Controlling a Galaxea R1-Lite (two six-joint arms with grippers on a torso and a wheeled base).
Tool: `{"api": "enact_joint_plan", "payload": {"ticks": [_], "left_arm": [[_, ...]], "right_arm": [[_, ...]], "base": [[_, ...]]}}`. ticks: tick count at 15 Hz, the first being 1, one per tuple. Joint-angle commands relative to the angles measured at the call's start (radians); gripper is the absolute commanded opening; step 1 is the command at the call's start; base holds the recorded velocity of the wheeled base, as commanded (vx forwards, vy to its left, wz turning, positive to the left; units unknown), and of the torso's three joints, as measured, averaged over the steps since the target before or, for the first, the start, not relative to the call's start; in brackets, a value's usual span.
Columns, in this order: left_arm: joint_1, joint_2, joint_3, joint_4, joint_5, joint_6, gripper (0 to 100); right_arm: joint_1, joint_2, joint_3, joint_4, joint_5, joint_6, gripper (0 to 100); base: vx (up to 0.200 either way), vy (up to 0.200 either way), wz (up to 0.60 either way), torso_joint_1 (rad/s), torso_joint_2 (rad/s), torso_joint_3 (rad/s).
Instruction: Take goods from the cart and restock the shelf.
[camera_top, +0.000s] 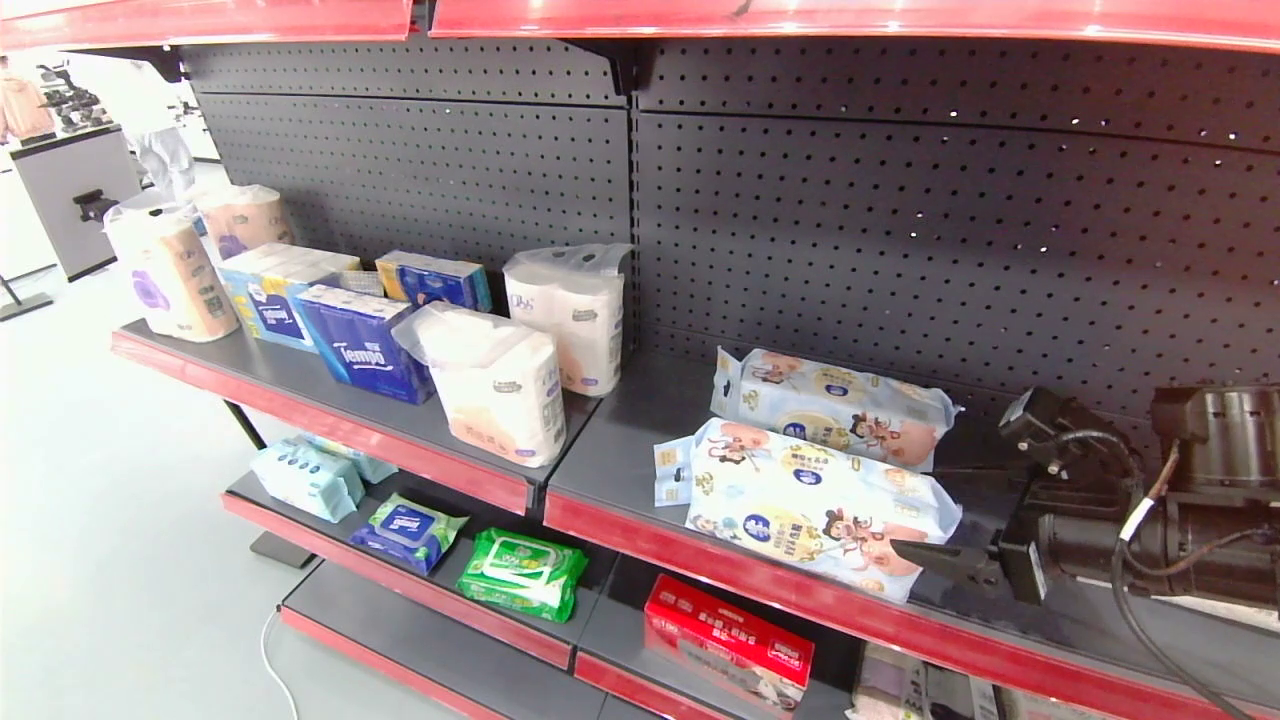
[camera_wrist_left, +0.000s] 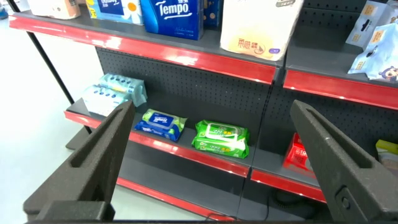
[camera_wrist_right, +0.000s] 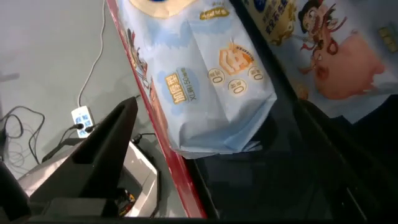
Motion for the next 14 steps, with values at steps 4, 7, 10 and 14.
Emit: {"api": "enact_joint_plan", "payload": {"ticks": [4,7,10,14], "left_arm": [[0.0,0.001,0.0,0.0,0.0,0.0,100],[0.0,0.001,0.0,0.0,0.0,0.0,100],[0.0,0.001,0.0,0.0,0.0,0.0,100],[0.0,0.001,0.0,0.0,0.0,0.0,100]], "right_arm": [[-0.043,-0.104,-0.001,0.0,0.002,0.123,100],[-0.112,-0.118,0.0,0.011,-0.005,0.148,100],[-0.153,-0.119,0.002,0.07,-0.038,0.132,100],[-0.167,-0.092,0.005,0.078,-0.078,0.114,100]], "base": [[0.0,0.0,0.0,0.0,0.0,0.0],[0.0,0.0,0.0,0.0,0.0,0.0],[0.0,0.0,0.0,0.0,0.0,0.0],[0.0,0.0,0.0,0.0,0.0,0.0]]}}
